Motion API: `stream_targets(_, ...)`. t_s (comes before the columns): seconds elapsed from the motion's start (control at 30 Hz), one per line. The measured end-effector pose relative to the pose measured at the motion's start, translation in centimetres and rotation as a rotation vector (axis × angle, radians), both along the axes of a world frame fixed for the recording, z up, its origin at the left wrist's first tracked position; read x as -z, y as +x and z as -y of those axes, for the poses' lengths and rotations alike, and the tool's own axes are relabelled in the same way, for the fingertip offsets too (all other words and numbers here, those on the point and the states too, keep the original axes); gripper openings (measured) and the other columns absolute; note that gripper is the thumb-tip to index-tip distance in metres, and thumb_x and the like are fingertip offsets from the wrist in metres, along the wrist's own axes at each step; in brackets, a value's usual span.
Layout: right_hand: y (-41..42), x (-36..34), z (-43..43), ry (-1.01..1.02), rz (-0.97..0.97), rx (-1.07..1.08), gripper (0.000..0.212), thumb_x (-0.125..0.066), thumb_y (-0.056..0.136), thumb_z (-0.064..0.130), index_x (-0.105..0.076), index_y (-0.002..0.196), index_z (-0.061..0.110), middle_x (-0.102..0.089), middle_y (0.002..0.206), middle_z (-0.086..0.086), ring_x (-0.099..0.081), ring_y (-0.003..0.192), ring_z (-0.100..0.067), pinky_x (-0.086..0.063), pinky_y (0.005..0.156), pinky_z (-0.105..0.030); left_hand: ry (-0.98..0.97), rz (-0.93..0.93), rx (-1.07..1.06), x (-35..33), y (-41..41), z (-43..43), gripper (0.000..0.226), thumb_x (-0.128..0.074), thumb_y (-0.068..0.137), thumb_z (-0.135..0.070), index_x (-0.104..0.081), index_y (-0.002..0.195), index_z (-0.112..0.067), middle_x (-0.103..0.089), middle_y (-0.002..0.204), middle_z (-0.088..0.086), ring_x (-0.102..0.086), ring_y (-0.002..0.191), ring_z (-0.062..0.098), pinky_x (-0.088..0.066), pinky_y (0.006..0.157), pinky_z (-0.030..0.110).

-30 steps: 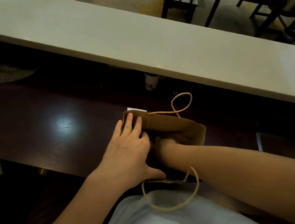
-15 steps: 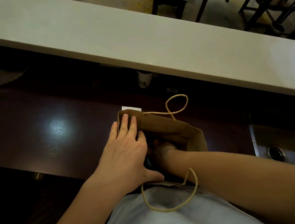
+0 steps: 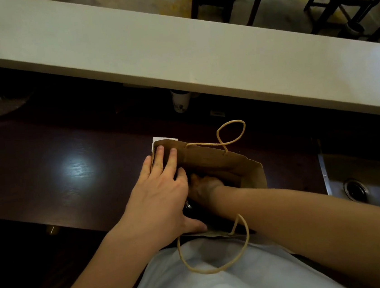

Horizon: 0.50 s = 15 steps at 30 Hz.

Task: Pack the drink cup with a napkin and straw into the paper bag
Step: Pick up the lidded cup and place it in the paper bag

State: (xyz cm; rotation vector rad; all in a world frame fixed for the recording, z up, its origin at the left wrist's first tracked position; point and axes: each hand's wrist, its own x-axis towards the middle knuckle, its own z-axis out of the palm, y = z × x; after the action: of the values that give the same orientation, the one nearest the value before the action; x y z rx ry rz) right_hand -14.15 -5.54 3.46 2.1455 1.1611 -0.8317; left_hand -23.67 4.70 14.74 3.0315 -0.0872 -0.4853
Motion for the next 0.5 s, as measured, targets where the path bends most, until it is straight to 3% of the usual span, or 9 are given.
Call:
stream_targets(0.2, -0.8, -0.7, -0.5, -0.036, 0.018, -0.232, 0.071, -0.059, 0.094, 0.025, -0.020, 0.152, 0.014, -0.024, 0.156, -0.019, -0.034, 0.135, -0.040, -0.041, 0.100, -0.054, -0.001, -0.019, -0.032, 0.2, -0.5, -0.3, 0.123, -0.058, 0.065, -0.084, -0.019, 0.156, -0.012, 0.011, 0.166, 0.015, 0.016, 0.151, 0.037, 0.003, 0.124, 0.050)
stream_targets(0.4, -0.4, -1.5, 0.2, 0.030, -0.126, 0.057, 0.074, -0.049, 0.097, 0.029, -0.005, 0.155, 0.017, -0.018, 0.158, -0.019, -0.030, 0.138, -0.042, -0.036, 0.104, -0.055, -0.026, -0.008, -0.076, 0.3, -0.7, -0.6, 0.126, -0.057, 0.062, -0.086, -0.018, 0.156, -0.012, 0.007, 0.166, 0.016, 0.015, 0.152, 0.034, 0.006, 0.121, 0.045)
stream_targets(0.5, -0.6, -1.5, 0.7, 0.013, -0.130, 0.073, 0.081, -0.055, 0.094, 0.031, -0.003, 0.154, 0.021, -0.015, 0.159, -0.016, -0.029, 0.138, -0.042, -0.039, 0.100, -0.056, -0.035, -0.003, -0.071, 0.4, -0.7, -0.5, 0.127, -0.058, 0.061, -0.086, -0.017, 0.156, -0.012, 0.007, 0.166, 0.017, 0.015, 0.151, 0.034, 0.008, 0.120, 0.044)
